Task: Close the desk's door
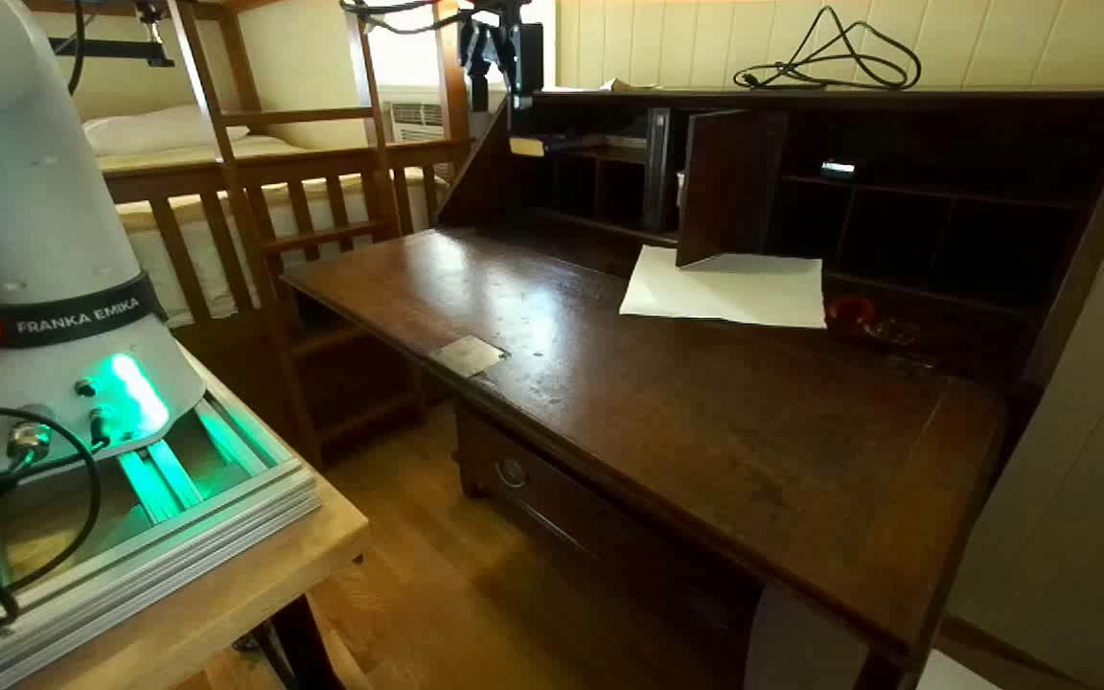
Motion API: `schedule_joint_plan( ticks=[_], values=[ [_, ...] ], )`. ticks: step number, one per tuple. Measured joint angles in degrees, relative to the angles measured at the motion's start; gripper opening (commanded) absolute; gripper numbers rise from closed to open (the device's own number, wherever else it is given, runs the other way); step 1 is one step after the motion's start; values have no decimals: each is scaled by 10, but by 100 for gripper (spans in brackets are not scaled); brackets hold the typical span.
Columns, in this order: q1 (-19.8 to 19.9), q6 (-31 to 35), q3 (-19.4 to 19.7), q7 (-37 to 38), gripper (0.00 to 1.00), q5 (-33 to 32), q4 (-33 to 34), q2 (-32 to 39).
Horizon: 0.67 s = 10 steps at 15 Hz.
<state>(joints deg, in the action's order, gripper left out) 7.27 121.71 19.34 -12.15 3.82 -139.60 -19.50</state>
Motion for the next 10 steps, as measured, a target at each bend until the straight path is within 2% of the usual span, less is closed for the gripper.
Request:
schedule_joint_plan(
  ticks=[4,6,10],
  values=[
    [1,4,-4,0,100,0,0,0],
    [1,30,-3,-18,100,10,1,-1],
    [0,116,28,-138,100,31,23,6]
  ],
)
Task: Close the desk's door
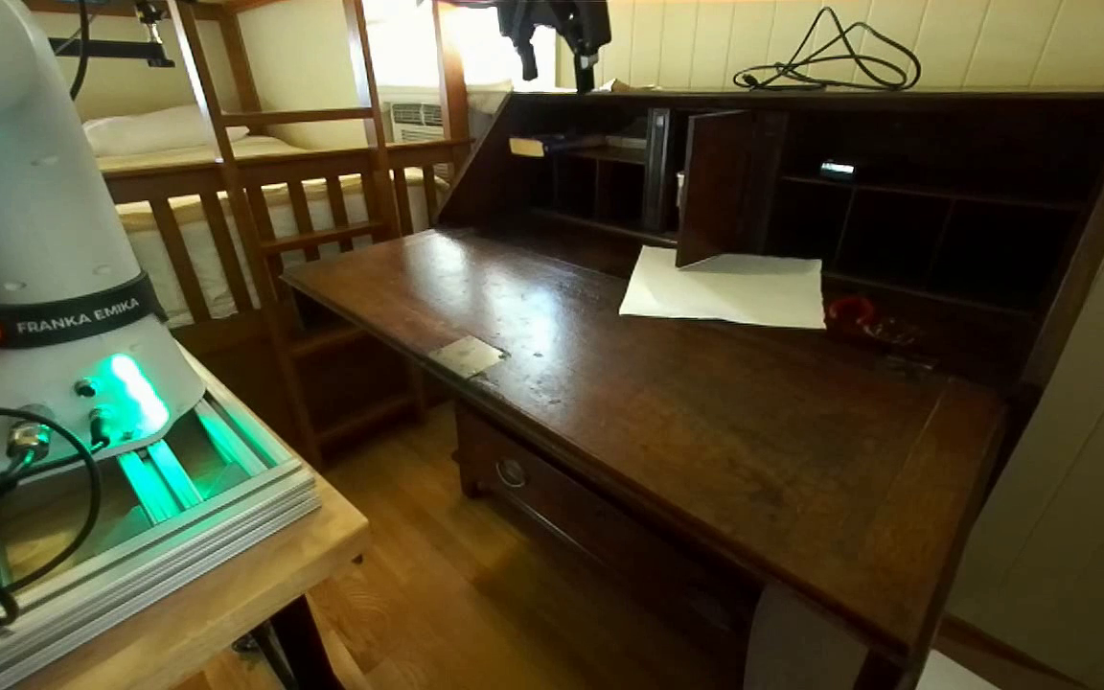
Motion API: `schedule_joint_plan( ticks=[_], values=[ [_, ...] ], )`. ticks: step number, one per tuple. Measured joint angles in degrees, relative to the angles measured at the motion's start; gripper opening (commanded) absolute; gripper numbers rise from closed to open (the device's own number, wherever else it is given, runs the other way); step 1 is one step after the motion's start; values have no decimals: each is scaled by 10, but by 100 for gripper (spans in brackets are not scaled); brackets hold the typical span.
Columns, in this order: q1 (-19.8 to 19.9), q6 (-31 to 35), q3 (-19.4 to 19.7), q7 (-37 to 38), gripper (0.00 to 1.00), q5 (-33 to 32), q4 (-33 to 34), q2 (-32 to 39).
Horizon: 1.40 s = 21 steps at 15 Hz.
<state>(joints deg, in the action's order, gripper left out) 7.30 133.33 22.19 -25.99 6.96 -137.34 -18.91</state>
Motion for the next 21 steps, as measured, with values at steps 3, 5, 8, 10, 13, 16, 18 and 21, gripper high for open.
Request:
schedule_joint_plan(
  ticks=[3,5,8,10,13,16,18,21],
  values=[
    [-15,12,35,-127,100,28,45,21],
    [-35,-1,62,-209,100,61,85,42],
    [-44,-81,81,-309,100,178,160,96],
    [-56,-113,96,-326,100,217,197,132],
    [-60,-118,99,-328,100,223,211,151],
    [-21,-96,58,-330,100,229,208,153],
    [-4,-48,36,-358,100,262,208,163],
    [14,5,8,-404,100,316,223,201]
  ],
)
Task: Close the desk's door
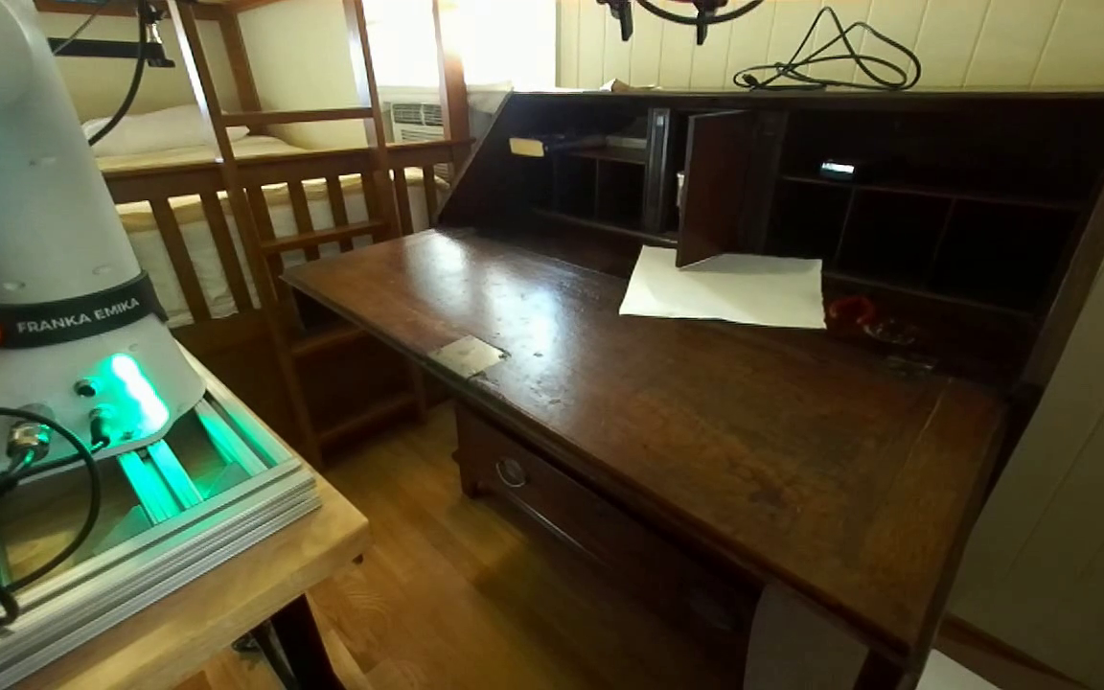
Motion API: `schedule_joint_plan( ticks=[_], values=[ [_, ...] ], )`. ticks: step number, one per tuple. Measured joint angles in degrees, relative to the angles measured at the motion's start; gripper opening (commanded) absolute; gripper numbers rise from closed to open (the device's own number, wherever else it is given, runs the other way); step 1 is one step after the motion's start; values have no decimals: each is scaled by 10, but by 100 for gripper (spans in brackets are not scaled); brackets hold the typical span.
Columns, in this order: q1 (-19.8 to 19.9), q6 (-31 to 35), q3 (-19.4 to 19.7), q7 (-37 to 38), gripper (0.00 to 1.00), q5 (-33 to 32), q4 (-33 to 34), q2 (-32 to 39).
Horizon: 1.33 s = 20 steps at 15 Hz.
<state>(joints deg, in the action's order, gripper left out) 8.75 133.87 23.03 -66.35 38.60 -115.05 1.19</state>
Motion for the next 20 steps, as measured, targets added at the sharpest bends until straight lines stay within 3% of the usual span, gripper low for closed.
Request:
schedule_joint_plan(
  ticks=[6,13,15,20],
  values=[
    [40,43,-69,-25,100,49,88,118],
    [73,32,-124,50,100,36,181,217],
    [84,-8,-140,71,100,36,200,228],
    [130,-184,-183,74,100,84,261,232]
  ],
)
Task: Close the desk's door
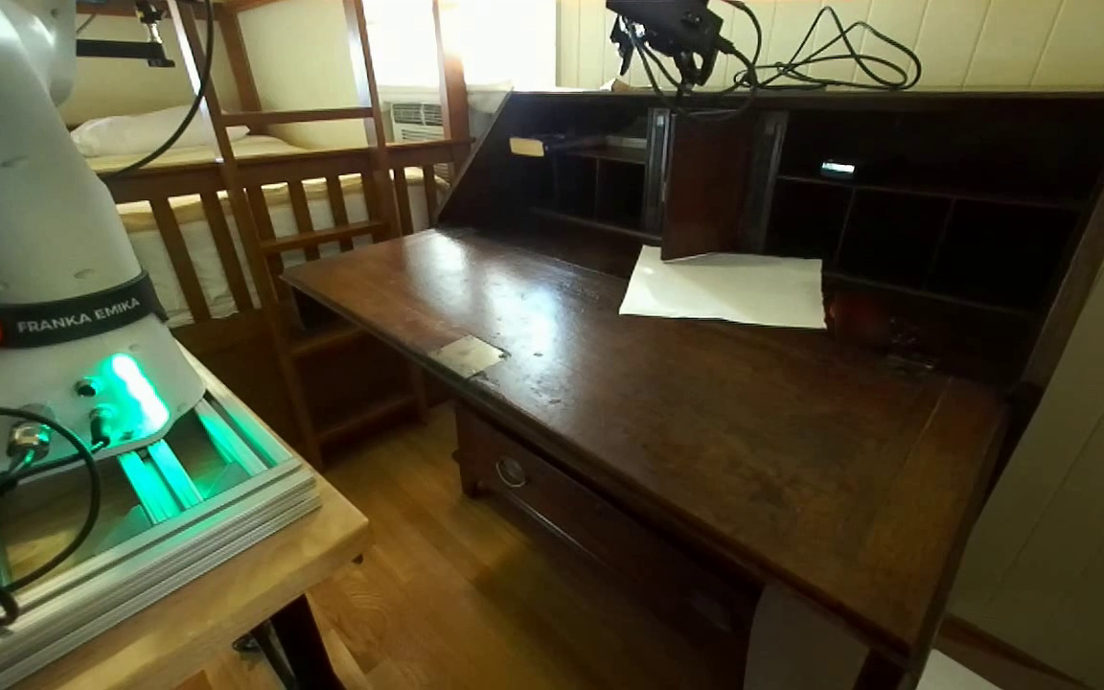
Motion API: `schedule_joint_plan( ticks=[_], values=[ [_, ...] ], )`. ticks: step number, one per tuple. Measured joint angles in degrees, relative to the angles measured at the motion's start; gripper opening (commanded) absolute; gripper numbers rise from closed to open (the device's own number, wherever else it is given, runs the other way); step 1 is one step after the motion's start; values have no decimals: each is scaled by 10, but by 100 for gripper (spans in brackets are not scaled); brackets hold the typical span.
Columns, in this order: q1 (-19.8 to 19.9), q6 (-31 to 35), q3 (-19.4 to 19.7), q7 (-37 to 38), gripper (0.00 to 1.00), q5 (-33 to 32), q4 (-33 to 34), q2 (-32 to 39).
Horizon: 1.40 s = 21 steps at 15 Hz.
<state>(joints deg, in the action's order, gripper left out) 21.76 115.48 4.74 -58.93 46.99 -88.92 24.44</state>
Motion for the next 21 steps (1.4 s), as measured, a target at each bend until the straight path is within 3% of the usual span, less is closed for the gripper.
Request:
schedule_joint_plan(
  ticks=[2,4,12,21],
  values=[
    [12,-67,-2,8,100,23,25,9],
    [16,-91,2,23,100,25,43,19],
    [6,37,32,30,100,-12,10,-20],
    [24,10,33,66,100,-3,-7,-1]
  ],
)
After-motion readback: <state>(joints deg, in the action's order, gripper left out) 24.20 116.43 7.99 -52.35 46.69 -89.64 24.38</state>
